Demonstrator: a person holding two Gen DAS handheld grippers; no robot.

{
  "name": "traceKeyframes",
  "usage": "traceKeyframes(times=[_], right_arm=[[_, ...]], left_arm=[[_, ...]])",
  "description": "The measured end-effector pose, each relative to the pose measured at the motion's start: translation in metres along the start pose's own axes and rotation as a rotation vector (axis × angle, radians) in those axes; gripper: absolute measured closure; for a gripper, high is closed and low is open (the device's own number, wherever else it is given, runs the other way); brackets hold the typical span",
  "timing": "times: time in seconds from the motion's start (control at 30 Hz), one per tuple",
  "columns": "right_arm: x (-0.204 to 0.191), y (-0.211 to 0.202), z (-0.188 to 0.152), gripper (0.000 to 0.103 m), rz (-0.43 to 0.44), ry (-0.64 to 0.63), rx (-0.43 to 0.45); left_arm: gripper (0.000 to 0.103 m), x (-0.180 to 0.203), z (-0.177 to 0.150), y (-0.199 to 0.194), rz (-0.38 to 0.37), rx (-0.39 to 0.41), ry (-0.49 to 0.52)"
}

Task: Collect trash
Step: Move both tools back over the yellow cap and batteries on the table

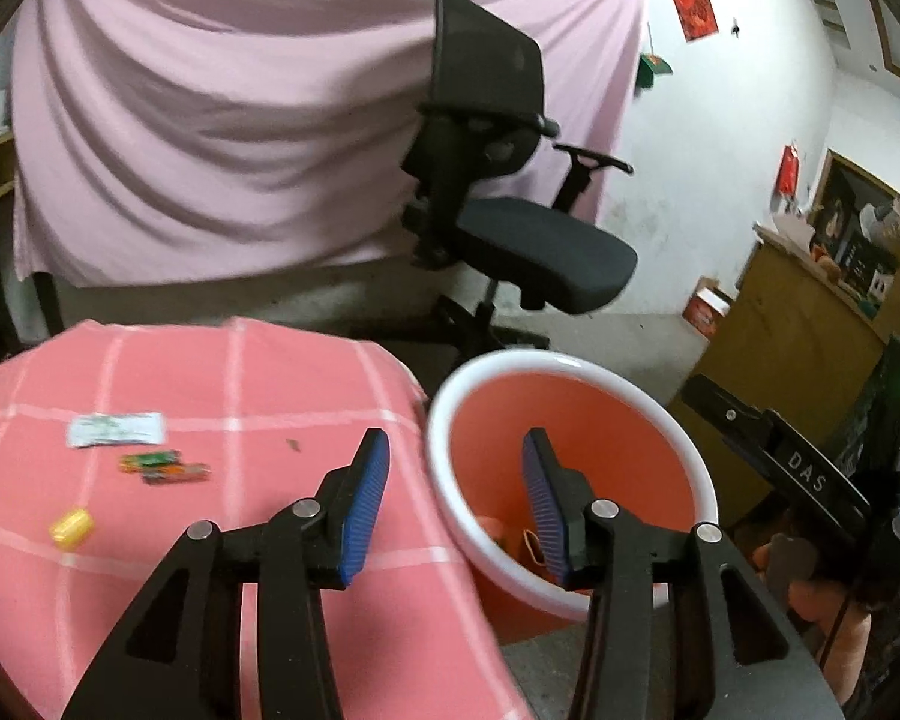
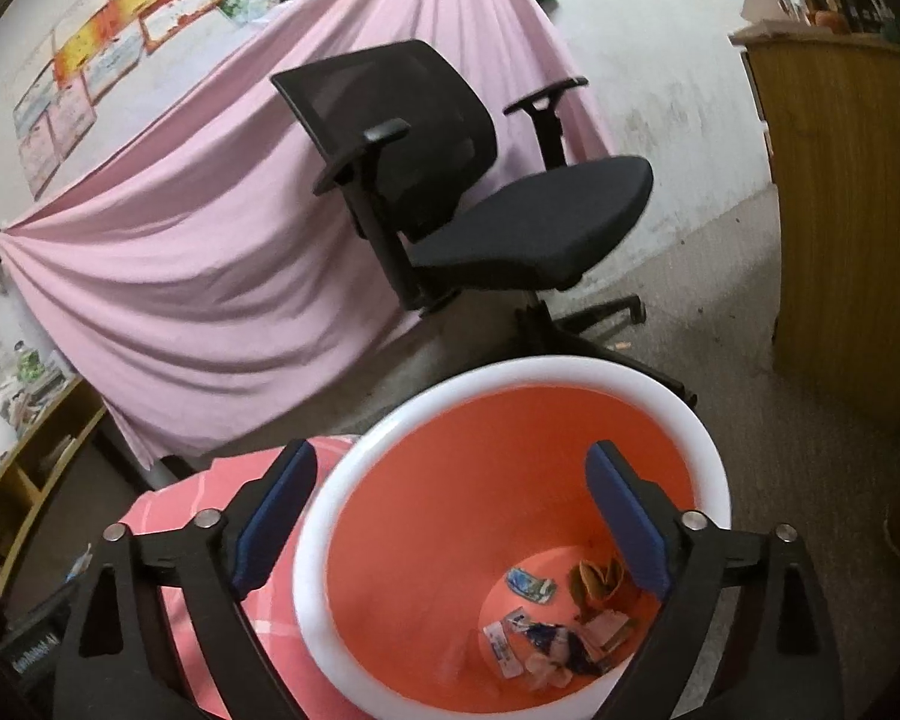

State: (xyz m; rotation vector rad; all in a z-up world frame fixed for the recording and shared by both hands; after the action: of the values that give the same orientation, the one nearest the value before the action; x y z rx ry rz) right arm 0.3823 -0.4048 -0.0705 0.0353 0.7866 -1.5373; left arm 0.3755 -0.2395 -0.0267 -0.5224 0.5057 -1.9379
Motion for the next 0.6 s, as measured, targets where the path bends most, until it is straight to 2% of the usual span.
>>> traceKeyframes(times=[0.1, 0.13, 0.17, 0.33, 0.4, 0.47, 0.53, 0.6], right_arm=[[-0.017, -0.007, 0.003, 0.003, 0.025, -0.027, 0.04], [-0.024, -0.01, 0.004, 0.0, 0.036, -0.035, 0.055], [-0.031, -0.013, 0.005, 0.0, 0.05, -0.043, 0.073], [-0.064, -0.026, 0.01, 0.0, 0.105, -0.091, 0.163], [-0.077, -0.031, 0.011, 0.0, 0.13, -0.107, 0.196], [-0.091, -0.036, 0.012, 0.0, 0.157, -0.121, 0.234], [-0.104, -0.041, 0.011, 0.0, 0.179, -0.136, 0.263], [-0.116, -0.045, 0.01, 0.0, 0.201, -0.151, 0.288]], left_arm=[[0.061, -0.015, 0.005, -0.015, 0.035, 0.033, -0.001], [0.057, -0.022, 0.007, -0.022, 0.051, 0.048, -0.002], [0.05, -0.027, 0.007, -0.028, 0.064, 0.06, -0.004], [0.045, -0.061, 0.01, -0.062, 0.136, 0.145, -0.028], [0.036, -0.077, 0.011, -0.075, 0.165, 0.179, -0.047], [0.012, -0.093, 0.012, -0.091, 0.203, 0.232, -0.072], [0.007, -0.108, 0.012, -0.107, 0.248, 0.289, -0.095], [0.007, -0.124, 0.011, -0.119, 0.288, 0.328, -0.11]])
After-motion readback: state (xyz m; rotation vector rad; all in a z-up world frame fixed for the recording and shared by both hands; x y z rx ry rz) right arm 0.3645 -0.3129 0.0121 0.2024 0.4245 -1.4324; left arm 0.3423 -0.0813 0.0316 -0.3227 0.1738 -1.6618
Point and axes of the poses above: each gripper's, at about its wrist camera, not at the fingertips, and y roughly the way its jaws point, x to its right, z to its top, the point moved 10 cm from there along y, roughly the way its jaws point, and after that the axes turned 6 degrees about y, right-handed, at the moved point
